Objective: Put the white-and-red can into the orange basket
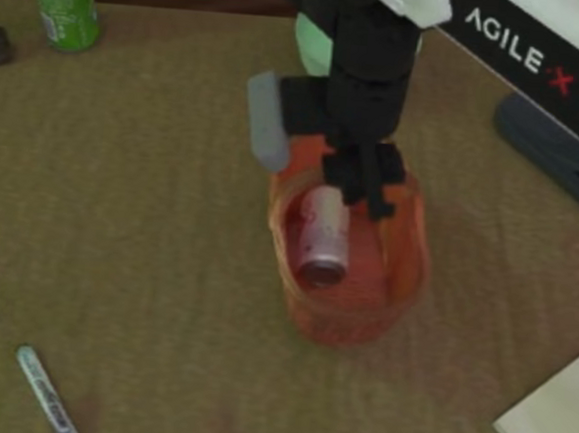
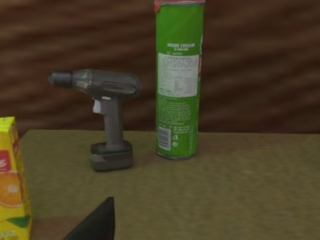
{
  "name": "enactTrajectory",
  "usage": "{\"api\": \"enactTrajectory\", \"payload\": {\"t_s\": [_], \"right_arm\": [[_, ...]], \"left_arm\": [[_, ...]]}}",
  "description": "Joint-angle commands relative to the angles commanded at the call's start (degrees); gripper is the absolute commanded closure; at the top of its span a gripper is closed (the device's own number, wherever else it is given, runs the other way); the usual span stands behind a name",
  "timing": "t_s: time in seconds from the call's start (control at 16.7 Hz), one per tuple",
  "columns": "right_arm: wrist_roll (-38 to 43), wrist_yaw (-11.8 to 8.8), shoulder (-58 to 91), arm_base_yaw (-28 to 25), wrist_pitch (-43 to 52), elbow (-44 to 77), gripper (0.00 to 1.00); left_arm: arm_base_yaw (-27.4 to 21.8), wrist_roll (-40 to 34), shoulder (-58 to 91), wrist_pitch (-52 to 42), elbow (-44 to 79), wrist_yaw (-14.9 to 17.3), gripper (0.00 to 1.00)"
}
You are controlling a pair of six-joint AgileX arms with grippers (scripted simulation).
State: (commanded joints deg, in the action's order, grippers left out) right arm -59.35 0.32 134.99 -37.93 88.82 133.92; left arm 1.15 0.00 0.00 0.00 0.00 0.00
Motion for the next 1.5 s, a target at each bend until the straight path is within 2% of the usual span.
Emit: {"api": "enactTrajectory", "payload": {"t_s": [0.06,0.12,1.5], "right_arm": [[0.00,0.00,0.00,0.00,0.00,0.00,0.98],[0.00,0.00,0.00,0.00,0.00,0.00,1.00],[0.00,0.00,0.00,0.00,0.00,0.00,1.00]], "left_arm": [[0.00,0.00,0.00,0.00,0.00,0.00,0.00],[0.00,0.00,0.00,0.00,0.00,0.00,0.00],[0.00,0.00,0.00,0.00,0.00,0.00,0.00]]}}
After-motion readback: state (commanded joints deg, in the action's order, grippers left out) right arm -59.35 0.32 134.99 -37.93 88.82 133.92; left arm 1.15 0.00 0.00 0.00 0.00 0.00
